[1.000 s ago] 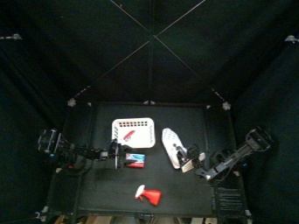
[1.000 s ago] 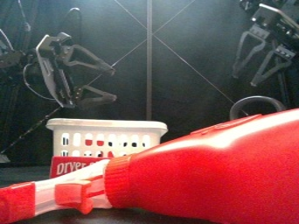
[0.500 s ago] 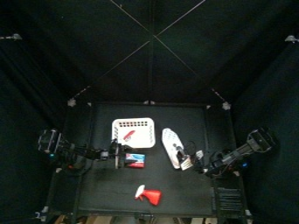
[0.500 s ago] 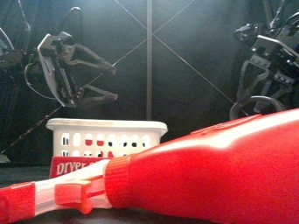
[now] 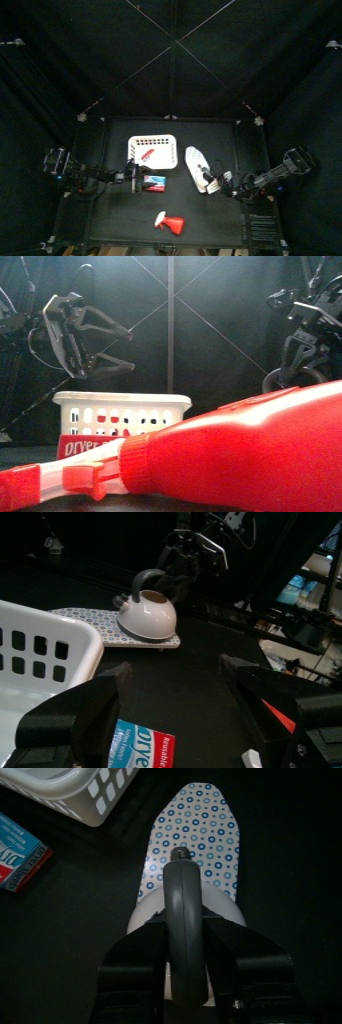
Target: Grab kettle
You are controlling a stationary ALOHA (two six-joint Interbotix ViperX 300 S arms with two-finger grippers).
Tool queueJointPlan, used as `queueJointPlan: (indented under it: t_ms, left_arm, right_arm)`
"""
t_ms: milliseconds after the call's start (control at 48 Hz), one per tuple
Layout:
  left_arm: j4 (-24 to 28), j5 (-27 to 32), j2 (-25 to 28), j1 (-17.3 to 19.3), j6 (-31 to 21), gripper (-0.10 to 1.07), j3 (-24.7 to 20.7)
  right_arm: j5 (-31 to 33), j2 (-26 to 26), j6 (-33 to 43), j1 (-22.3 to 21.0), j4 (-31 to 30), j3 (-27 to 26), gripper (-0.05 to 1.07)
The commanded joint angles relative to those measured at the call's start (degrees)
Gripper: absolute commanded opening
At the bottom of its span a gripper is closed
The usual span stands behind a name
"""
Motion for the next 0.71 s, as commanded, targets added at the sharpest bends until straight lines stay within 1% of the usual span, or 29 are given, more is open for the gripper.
queueJointPlan:
  t_ms: [0, 125, 250, 396, 688]
  left_arm:
    - [-0.1, -0.3, -0.2, -0.1, 0.1, 1.04, -1.0]
    - [-0.1, -0.3, -0.2, -0.1, 0.1, 1.04, -1.0]
    - [-0.1, -0.3, -0.2, -0.1, 0.1, 1.04, -1.0]
    - [-0.1, -0.3, -0.2, -0.1, 0.1, 1.04, -1.0]
    - [-0.1, -0.3, -0.2, 0.0, 0.1, 1.04, -1.0]
  right_arm:
    - [0.1, -1.6, -0.1, -0.2, -0.4, -0.9, 0.54]
    - [0.1, -3.2, -0.2, 0.2, -0.9, -1.2, 0.46]
    - [0.1, -5.5, -0.2, 0.3, -2.2, -1.5, 0.41]
    - [-0.4, -7.5, 0.0, 0.4, -4.0, -1.4, 0.41]
    - [-2.9, -7.7, 0.0, -0.1, -4.8, -1.1, 0.41]
